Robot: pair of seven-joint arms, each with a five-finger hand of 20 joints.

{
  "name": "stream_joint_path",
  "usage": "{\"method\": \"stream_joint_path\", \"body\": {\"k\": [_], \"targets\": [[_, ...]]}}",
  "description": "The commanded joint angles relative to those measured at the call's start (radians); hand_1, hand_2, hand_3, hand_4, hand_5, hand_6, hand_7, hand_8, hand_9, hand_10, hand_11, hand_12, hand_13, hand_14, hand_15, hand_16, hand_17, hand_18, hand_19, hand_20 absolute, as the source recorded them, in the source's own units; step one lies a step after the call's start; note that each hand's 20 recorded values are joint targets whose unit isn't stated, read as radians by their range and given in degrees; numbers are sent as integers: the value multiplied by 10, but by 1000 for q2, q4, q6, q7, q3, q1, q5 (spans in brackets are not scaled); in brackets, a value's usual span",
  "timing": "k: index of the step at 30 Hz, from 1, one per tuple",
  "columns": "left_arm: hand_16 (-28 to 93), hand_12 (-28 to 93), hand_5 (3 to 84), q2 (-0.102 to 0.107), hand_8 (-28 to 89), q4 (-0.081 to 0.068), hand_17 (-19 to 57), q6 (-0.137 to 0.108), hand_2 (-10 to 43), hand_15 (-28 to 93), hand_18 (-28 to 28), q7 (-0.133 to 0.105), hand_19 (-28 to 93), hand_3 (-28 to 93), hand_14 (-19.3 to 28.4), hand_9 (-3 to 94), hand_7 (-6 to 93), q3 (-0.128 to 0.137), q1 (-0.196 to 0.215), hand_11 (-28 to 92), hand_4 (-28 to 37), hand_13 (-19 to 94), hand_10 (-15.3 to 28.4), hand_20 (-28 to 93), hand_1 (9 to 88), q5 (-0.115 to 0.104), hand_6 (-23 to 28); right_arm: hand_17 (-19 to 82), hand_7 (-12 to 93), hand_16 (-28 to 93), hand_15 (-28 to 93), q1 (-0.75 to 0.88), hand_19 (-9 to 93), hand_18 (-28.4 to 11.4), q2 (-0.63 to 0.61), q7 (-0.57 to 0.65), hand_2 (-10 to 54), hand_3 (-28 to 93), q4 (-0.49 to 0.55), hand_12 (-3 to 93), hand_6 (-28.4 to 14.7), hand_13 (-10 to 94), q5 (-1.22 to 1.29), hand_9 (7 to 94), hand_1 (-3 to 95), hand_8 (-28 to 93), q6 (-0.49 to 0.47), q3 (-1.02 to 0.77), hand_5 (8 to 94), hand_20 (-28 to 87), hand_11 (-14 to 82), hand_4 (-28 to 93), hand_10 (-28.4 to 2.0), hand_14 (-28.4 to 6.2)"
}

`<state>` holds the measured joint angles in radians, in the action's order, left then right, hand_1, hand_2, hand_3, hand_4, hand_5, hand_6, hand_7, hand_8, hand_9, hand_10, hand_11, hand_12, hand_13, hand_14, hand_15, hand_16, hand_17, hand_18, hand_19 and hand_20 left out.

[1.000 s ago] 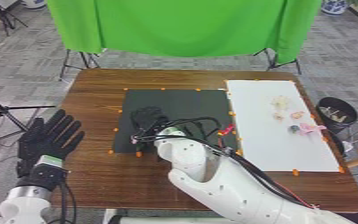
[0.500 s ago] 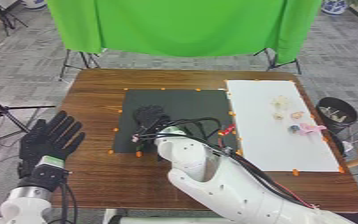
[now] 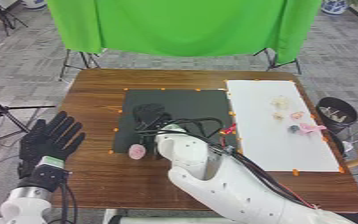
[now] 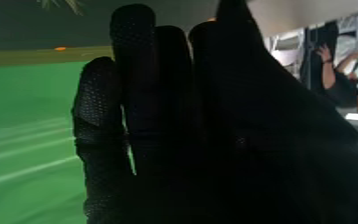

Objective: Arrange flowers

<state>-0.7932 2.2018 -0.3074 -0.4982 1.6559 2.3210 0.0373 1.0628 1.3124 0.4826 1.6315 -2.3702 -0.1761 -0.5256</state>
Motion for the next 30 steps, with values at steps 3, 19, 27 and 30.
{"method": "stream_joint_path", "body": {"k": [3, 19, 27, 30], "targets": [[-73, 112, 419, -20, -91, 9, -76, 5, 128, 364, 156, -14, 400, 726, 164, 348, 152, 28, 47, 195, -283, 239, 159, 71, 291, -4, 96, 331, 299, 263, 537, 75, 823, -221, -72, -238, 20, 777, 248, 211, -36, 670, 69, 736, 437, 39, -329, -175, 674, 347, 243, -244, -148, -125], [-73, 112, 418, -27, -91, 5, -76, 12, 128, 365, 156, 27, 401, 724, 165, 348, 154, 17, 32, 196, -283, 238, 160, 73, 290, 13, 96, 317, 139, 240, 503, 117, 810, -236, 17, -228, 151, 834, 243, 149, -27, 667, 97, 683, 320, -57, -632, -209, 696, 385, 107, -191, -139, -145], [-73, 112, 419, -22, -92, 1, -76, 14, 129, 364, 156, 27, 401, 723, 165, 348, 154, 14, 29, 197, -283, 238, 160, 72, 291, 8, 96, 326, 125, 210, 441, 128, 813, -234, 28, -210, 161, 825, 232, 124, -40, 675, 117, 616, 307, -115, -631, -210, 622, 366, 86, -179, -141, -141], [-73, 112, 419, -20, -92, 0, -76, 13, 129, 364, 156, 26, 401, 723, 164, 348, 154, 10, 28, 197, -283, 238, 160, 72, 290, 5, 96, 327, 123, 208, 432, 128, 816, -235, 30, -195, 155, 812, 228, 123, -46, 671, 122, 603, 308, -114, -609, -207, 604, 359, 88, -185, -148, -142]]}}
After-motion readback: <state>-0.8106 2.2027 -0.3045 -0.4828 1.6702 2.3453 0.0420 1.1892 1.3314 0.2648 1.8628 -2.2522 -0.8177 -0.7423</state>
